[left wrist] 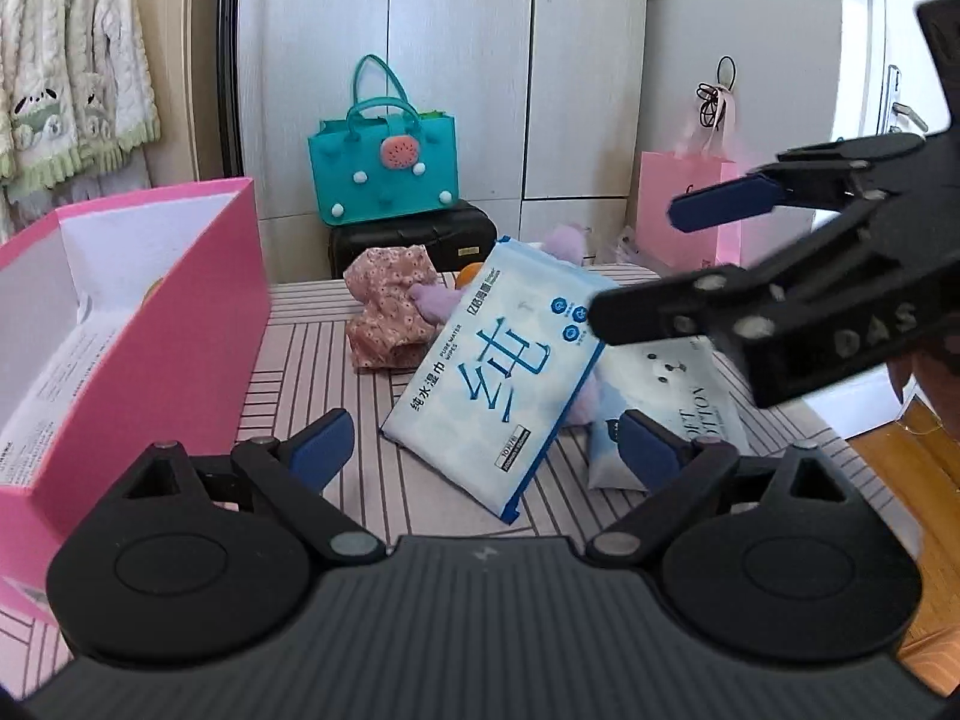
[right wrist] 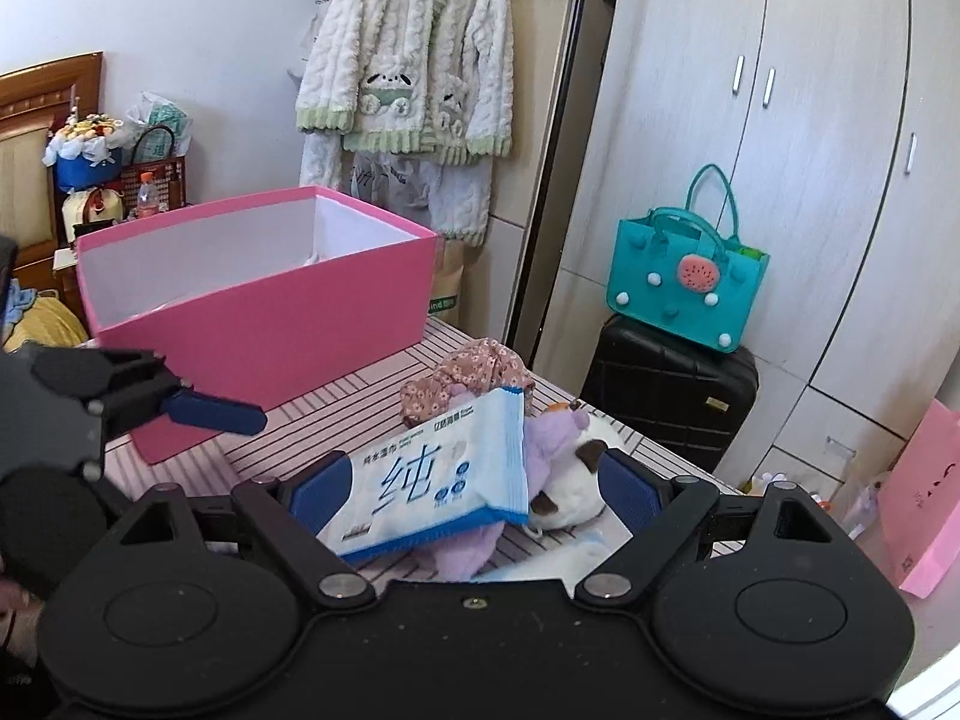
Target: Organize soft objects
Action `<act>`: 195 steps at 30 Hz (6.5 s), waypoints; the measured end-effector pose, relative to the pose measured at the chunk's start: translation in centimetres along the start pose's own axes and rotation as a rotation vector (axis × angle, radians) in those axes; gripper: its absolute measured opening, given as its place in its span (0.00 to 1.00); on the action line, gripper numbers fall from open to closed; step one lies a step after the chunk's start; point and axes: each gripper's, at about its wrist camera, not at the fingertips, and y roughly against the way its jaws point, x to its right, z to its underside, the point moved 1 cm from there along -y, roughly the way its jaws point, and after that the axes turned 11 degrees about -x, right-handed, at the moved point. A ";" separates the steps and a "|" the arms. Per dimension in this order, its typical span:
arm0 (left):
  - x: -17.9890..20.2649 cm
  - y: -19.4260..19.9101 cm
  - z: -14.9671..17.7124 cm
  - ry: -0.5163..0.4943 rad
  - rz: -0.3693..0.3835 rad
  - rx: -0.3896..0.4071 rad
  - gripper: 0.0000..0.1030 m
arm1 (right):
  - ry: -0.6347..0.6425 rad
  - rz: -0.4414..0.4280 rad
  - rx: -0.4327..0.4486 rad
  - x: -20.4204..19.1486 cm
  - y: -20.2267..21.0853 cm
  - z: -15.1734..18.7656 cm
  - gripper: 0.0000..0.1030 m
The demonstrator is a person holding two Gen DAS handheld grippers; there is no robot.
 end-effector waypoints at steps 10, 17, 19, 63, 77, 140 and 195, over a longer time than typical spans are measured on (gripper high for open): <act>-2.0 -3.0 -0.5 0.131 0.061 -0.055 0.80 | -0.047 -0.028 -0.087 0.7 -3.9 -1.2 0.61; -3.3 -4.3 0.2 0.261 0.151 -0.112 0.75 | -0.057 -0.024 -0.074 0.7 -3.0 -0.8 0.18; -3.8 -4.4 0.4 0.289 0.173 -0.121 0.75 | -0.060 -0.030 -0.070 0.6 -2.2 -0.5 0.17; -4.8 -4.7 0.7 0.428 0.227 -0.244 0.41 | -0.365 -0.230 -0.165 3.0 -4.4 6.2 0.31; -4.7 -4.0 1.5 0.459 0.243 -0.231 0.24 | -0.287 -0.152 -0.204 0.5 -3.7 5.3 0.31; -12.8 17.2 -2.1 0.063 0.137 -0.051 0.24 | 0.092 -0.244 -0.091 -13.3 6.8 -7.9 0.33; -24.6 -3.1 -9.7 0.129 -0.063 -0.437 0.23 | 0.073 -0.086 -0.392 -12.7 -12.4 -18.7 0.39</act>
